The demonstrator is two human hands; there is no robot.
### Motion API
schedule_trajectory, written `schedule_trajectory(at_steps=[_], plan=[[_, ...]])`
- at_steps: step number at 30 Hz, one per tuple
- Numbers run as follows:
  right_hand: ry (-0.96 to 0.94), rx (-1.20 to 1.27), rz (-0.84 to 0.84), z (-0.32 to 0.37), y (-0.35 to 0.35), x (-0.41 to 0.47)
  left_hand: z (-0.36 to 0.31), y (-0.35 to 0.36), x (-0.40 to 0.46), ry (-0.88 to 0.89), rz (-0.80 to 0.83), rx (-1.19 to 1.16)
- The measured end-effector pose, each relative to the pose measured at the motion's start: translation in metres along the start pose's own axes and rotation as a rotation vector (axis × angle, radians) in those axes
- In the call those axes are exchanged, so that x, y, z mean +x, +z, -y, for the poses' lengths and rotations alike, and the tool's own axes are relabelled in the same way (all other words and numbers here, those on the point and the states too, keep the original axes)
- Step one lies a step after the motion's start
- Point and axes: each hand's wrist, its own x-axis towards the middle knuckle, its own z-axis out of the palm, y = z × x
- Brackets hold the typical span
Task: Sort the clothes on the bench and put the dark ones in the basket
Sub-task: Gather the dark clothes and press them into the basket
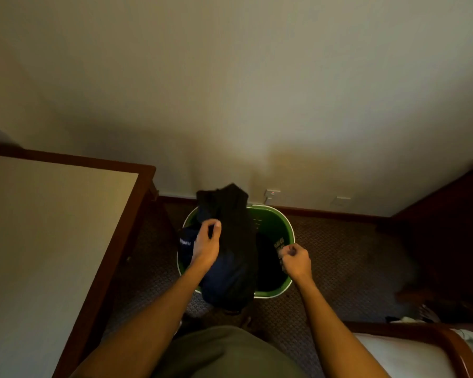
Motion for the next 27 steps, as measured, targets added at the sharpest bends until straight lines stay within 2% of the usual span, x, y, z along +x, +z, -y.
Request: schedule_trajectory(at_steps=[3,8,13,18,22,25,27], plan=[[0.000,-0.022,0.024,-0.001,0.007,-0.005,0.021,-0.004,-0.002,-0.120,0.132,0.000],[-0.033,-0.048,0.107,-0.006,0.016,-0.008,0.034,-0.014,-0.003,-0.161,0.091,-0.019],[-0.042,-0.083,0.205,-0.024,0.035,0.005,0.054,-0.014,0.003,-0.164,0.115,0.114],[-0.054,-0.246,0.380,-0.024,0.056,0.026,0.064,0.000,0.011,-0.169,0.179,0.215],[-0.090,-0.363,0.519,-0.031,0.076,0.055,0.082,0.018,0.033,-0.127,0.253,0.388],[-0.146,-0.356,0.589,-0.043,0.098,0.078,0.107,0.040,0.065,-0.168,0.199,0.486],[-0.221,-0.511,0.617,-0.061,0.120,0.099,0.130,0.060,0.089,-0.185,0.188,0.613]])
